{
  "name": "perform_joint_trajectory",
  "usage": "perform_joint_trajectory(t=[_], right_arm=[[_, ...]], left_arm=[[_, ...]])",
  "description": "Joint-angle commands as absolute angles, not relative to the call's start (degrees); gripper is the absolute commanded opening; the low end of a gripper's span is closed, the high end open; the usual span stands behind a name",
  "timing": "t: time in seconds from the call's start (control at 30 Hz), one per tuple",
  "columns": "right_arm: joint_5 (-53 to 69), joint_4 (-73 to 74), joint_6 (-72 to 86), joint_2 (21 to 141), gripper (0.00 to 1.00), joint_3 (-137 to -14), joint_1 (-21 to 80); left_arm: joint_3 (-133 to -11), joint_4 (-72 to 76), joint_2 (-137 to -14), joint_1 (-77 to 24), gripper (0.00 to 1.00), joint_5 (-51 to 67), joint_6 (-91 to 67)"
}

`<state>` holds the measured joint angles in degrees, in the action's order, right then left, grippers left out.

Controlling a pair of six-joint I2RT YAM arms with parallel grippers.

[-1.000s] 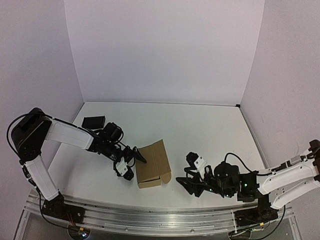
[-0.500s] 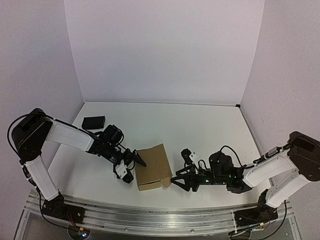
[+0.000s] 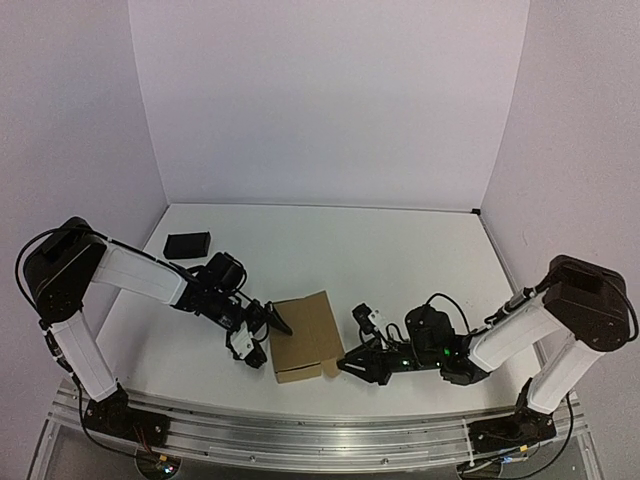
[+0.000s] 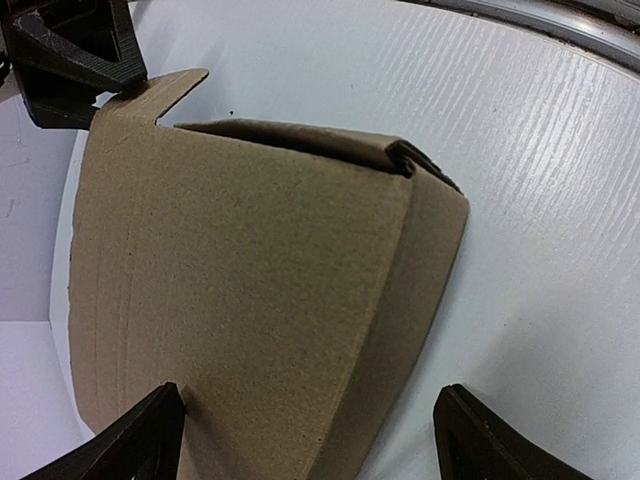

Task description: Fold the paper box

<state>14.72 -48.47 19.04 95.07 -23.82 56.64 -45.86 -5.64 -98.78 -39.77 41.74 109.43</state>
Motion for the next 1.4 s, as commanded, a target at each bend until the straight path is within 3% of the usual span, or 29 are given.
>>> perform_joint_trajectory(t=[0.0, 0.27, 0.8, 1.13, 1.37], right_arm=[[19.33, -50.8, 19.79, 99.07, 0.21, -27.08, 56.31], [20.31, -50.81, 8.73, 101.0, 0.0, -30.35, 56.01], [11.88, -53.29, -8.08, 107.74, 0.0, -33.91, 58.36], [4.82, -68.05, -9.64, 115.39, 0.0, -33.57, 60.58], [-2.99, -75.63, -8.28, 123.11, 0.1, -35.87, 63.52]], left_arm=[[-44.81, -3.81, -98.2, -39.99, 0.9, 42.76, 108.39], [-44.13, -0.19, -98.0, -39.99, 0.91, 46.1, 104.99], [-43.34, 2.24, -97.74, -38.41, 0.9, 47.04, 94.69], [-41.24, 2.7, -98.26, -37.62, 0.79, 47.03, 92.08], [-40.89, 1.98, -98.59, -37.43, 0.69, 46.61, 90.9]])
